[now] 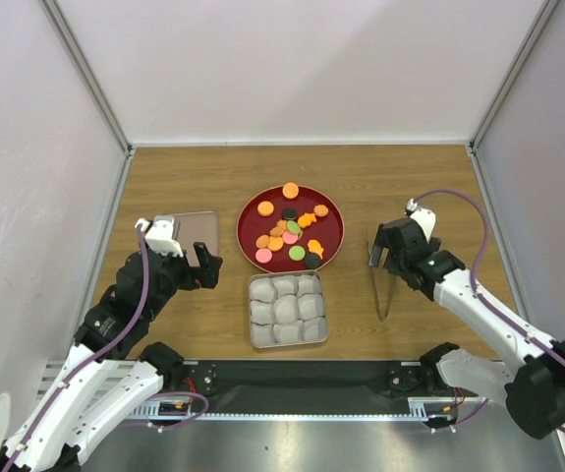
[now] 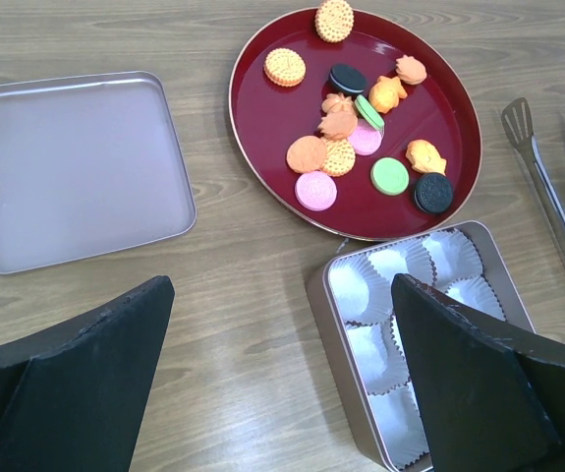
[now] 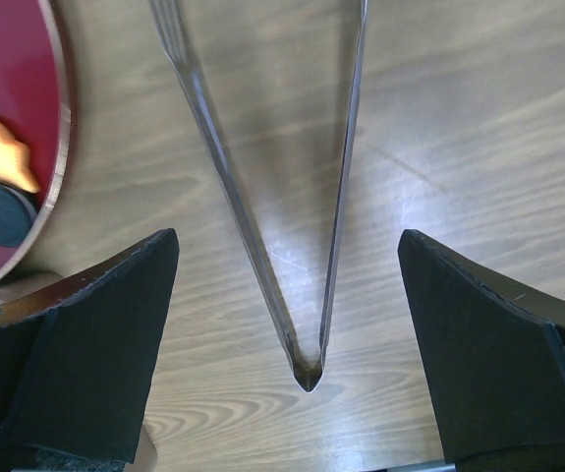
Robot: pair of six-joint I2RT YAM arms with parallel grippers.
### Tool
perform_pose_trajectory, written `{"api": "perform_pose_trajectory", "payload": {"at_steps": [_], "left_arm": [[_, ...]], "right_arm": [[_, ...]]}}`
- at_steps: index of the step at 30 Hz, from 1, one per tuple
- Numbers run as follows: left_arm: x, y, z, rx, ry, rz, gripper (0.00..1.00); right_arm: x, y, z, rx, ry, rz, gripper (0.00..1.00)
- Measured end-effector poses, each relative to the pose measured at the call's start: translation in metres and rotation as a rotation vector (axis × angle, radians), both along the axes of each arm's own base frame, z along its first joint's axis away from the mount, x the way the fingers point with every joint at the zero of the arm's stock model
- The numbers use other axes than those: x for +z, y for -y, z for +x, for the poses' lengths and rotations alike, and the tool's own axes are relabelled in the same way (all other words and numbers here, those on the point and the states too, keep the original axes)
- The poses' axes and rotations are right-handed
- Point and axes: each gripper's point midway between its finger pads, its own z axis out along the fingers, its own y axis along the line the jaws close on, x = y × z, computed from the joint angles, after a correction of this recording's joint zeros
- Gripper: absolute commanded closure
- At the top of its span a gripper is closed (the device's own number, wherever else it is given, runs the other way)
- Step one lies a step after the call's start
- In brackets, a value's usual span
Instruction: Pack the cookies
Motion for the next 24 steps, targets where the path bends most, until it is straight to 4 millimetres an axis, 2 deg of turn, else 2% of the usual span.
{"api": "perform_pose_trajectory", "payload": {"at_steps": [3, 8, 19, 24], "left_arm": [[0.0, 0.0, 0.0, -0.001, 0.001, -0.001, 0.0], [0.002, 0.0, -0.001, -0.002, 0.007, -0.005, 0.0], [0.003, 0.002, -0.002, -0.015, 0.008, -0.012, 0.0], [0.003, 0.002, -0.003, -0.017, 0.008, -0.012, 0.0]], "right_arm": [[-0.02, -0.003, -0.003, 0.005, -0.058, 0.0, 0.0], [-0.042, -0.005, -0.008, 0.012, -0.116, -0.001, 0.0], [-0.073, -0.008, -0.023, 0.02, -0.185, 0.025, 0.0], [-0.08, -0.012, -0.025, 0.026, -0.2, 0.03, 0.0]]}}
